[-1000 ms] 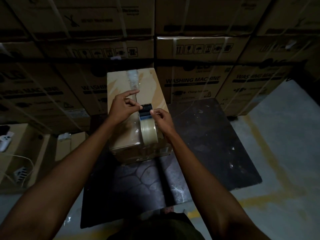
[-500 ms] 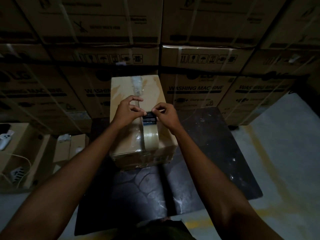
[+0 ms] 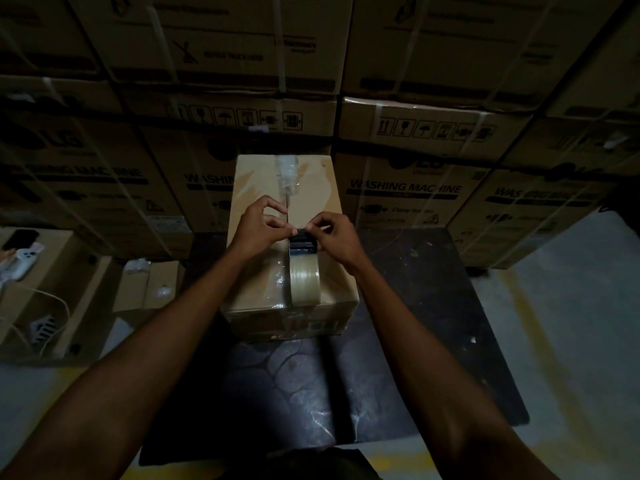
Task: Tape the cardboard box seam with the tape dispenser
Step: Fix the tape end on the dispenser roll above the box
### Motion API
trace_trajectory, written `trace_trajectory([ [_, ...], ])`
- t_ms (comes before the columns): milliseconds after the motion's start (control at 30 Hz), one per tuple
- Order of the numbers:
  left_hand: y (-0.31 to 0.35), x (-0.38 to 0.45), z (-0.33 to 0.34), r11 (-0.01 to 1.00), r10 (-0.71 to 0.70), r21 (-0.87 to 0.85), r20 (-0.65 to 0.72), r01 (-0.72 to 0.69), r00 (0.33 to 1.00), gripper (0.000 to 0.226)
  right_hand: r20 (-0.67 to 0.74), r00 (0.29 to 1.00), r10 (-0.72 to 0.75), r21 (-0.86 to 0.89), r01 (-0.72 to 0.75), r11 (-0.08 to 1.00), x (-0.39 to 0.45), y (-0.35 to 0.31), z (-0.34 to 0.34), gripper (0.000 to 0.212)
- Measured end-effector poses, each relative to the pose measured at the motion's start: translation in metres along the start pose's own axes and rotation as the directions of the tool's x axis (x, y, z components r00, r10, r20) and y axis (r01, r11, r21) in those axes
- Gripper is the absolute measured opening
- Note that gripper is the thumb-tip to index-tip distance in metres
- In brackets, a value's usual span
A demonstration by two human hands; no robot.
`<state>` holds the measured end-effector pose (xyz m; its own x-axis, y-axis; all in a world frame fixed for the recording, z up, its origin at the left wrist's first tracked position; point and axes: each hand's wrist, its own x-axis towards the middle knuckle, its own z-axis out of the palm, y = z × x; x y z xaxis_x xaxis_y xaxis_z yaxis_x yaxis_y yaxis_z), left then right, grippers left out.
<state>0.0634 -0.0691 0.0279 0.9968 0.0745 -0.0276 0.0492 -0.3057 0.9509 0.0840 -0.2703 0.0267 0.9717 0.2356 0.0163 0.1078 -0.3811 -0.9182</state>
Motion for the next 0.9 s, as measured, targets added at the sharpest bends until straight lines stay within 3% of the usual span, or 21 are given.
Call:
trace_trajectory([
  [200,0.004,-0.016,-0.003,0.992,-0.041,-0.119,-0.041,0.036,0.998,0.044,-0.019,0.999,0.03,0.035,-0.029,0.999,0.003,0.002,0.001,0.01],
  [300,-0.011,-0.051,0.004,0.965,-0.158,-0.228,-0.116,0.128,0.981,0.023,-0.022,0.998,0.053,0.072,-0.051,0.996,0.003,0.006,-0.002,0.012],
  [367,-0.029,-0.081,0.014,0.948,-0.208,-0.263,-0.087,0.179,0.974,0.006,-0.015,0.998,0.065,0.09,-0.064,0.994,0.003,0.007,-0.003,0.013],
  [533,-0.033,-0.124,0.035,0.894,-0.213,-0.422,-0.108,0.149,0.971,0.016,-0.004,0.996,0.084,0.12,-0.083,0.989,0.005,0.008,0.002,0.011],
  [800,-0.026,-0.134,0.047,0.901,-0.177,-0.432,-0.268,0.046,0.947,0.022,-0.016,0.995,0.101,0.152,-0.098,0.984,0.004,0.012,-0.001,0.011],
  [900,-0.025,-0.135,0.047,0.9,-0.166,-0.434,-0.266,0.036,0.95,0.026,-0.017,0.995,0.1,0.158,-0.096,0.983,0.005,0.014,-0.001,0.01],
])
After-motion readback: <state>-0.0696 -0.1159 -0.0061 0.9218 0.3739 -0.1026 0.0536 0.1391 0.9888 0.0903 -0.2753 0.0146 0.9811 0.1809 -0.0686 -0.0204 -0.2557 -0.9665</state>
